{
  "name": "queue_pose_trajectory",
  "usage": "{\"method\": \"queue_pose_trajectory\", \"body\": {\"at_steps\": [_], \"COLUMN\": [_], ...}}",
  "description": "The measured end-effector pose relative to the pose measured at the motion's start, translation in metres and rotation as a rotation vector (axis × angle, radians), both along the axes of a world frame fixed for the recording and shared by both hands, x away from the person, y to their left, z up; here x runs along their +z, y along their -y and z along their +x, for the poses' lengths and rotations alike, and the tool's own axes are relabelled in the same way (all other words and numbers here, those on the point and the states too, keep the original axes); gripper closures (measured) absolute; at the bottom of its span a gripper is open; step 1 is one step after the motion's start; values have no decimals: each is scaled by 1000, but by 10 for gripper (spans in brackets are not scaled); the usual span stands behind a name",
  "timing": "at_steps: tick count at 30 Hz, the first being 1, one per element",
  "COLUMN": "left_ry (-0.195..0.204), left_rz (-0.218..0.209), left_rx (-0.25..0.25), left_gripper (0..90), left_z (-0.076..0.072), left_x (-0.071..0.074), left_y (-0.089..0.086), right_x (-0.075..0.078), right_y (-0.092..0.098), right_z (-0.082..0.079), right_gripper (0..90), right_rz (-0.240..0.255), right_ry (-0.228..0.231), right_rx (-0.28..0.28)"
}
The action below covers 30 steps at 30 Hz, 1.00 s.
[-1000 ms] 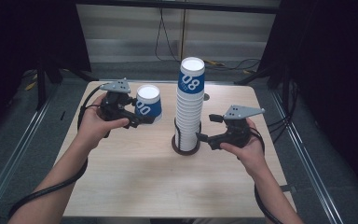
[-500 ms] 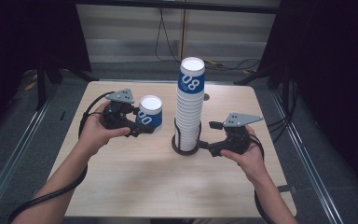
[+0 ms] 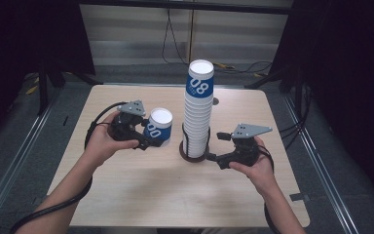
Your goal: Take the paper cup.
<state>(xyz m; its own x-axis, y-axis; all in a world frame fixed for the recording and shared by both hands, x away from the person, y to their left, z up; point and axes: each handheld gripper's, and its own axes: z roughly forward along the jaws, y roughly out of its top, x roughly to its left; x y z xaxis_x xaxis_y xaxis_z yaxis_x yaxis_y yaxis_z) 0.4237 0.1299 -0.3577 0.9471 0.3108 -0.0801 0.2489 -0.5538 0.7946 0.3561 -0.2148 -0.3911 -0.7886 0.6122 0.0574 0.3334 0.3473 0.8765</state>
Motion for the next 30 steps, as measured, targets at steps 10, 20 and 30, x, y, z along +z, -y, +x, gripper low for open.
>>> {"method": "queue_pose_trajectory", "body": {"at_steps": [10, 20, 30], "left_ry": [-11, -16, -28], "left_rz": [30, 79, 133], "left_rx": [-22, -62, -71], "left_gripper": [245, 249, 253], "left_z": [-6, -12, -12], "left_x": [-12, -23, -33], "left_y": [10, 20, 25], "right_x": [-6, -12, -18], "right_y": [-3, -7, -8], "right_z": [-2, -4, -6], "right_gripper": [137, 137, 137], "right_rz": [-9, -16, -14], "right_ry": [-9, -16, -31], "right_rx": [16, 27, 42]}}
